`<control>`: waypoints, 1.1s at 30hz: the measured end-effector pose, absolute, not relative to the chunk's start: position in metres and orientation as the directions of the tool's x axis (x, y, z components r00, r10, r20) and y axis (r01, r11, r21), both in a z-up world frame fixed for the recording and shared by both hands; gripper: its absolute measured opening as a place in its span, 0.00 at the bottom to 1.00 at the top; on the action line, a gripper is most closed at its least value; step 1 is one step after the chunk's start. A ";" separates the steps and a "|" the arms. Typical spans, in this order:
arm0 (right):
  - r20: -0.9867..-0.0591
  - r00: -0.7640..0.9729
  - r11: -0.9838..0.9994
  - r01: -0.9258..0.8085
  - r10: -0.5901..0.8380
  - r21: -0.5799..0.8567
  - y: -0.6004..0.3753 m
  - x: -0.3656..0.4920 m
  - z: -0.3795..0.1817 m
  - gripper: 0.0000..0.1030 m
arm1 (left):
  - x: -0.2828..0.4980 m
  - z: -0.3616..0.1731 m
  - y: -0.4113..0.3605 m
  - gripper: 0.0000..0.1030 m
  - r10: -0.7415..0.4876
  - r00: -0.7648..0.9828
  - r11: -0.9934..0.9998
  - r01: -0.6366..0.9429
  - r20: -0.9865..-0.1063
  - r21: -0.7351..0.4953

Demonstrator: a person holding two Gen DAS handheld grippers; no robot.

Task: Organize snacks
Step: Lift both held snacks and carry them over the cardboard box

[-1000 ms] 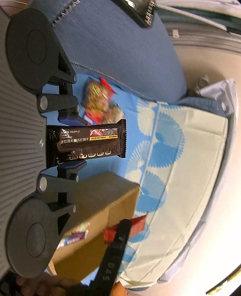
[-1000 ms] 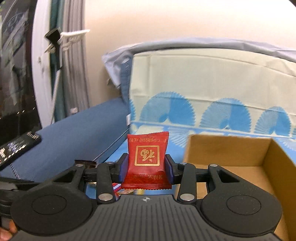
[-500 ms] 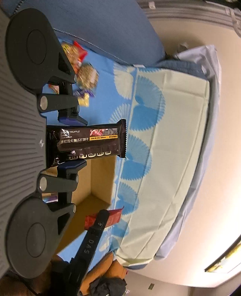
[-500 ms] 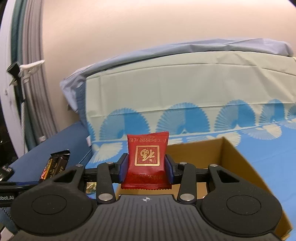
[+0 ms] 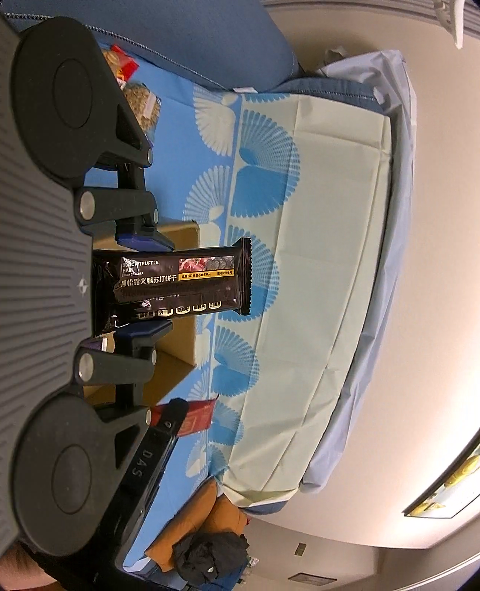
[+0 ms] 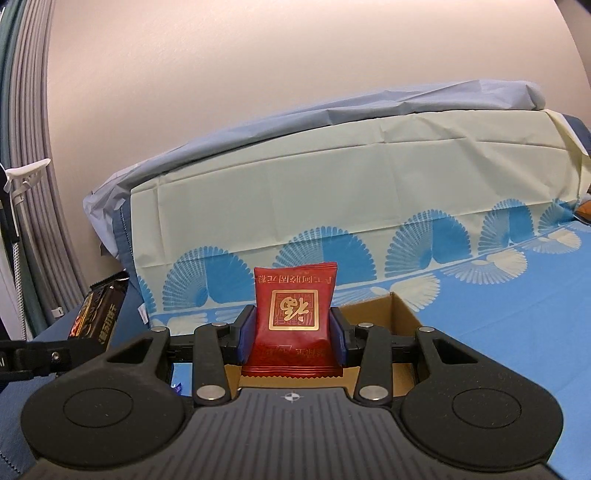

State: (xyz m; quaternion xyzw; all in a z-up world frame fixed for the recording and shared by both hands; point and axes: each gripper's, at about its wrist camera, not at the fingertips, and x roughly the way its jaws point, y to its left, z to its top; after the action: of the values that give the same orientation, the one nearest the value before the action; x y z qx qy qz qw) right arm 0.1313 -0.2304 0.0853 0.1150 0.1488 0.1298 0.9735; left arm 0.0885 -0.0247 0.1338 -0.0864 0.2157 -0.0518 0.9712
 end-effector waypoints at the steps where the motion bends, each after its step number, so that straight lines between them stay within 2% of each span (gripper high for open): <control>1: -0.259 0.923 0.940 -0.217 0.285 0.262 -0.232 0.131 0.086 0.42 | 0.089 0.134 -0.027 0.41 -0.141 0.901 0.979 0.067 -0.409 -0.190; 16: -0.236 0.937 0.946 -0.193 0.256 0.261 -0.246 0.127 0.092 0.42 | 0.098 0.142 -0.051 0.41 -0.173 0.901 0.977 0.107 -0.399 -0.184; 33: -0.242 0.940 0.946 -0.173 0.241 0.273 -0.250 0.127 0.095 0.42 | 0.109 0.143 -0.066 0.41 -0.168 0.887 0.982 0.109 -0.431 -0.157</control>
State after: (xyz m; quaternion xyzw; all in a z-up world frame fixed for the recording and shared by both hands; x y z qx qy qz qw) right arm 0.1272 -0.2500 0.0949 0.1246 0.1374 0.1060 0.9769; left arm 0.1086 -0.0657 0.1425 -0.0643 0.2273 -0.0713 0.9691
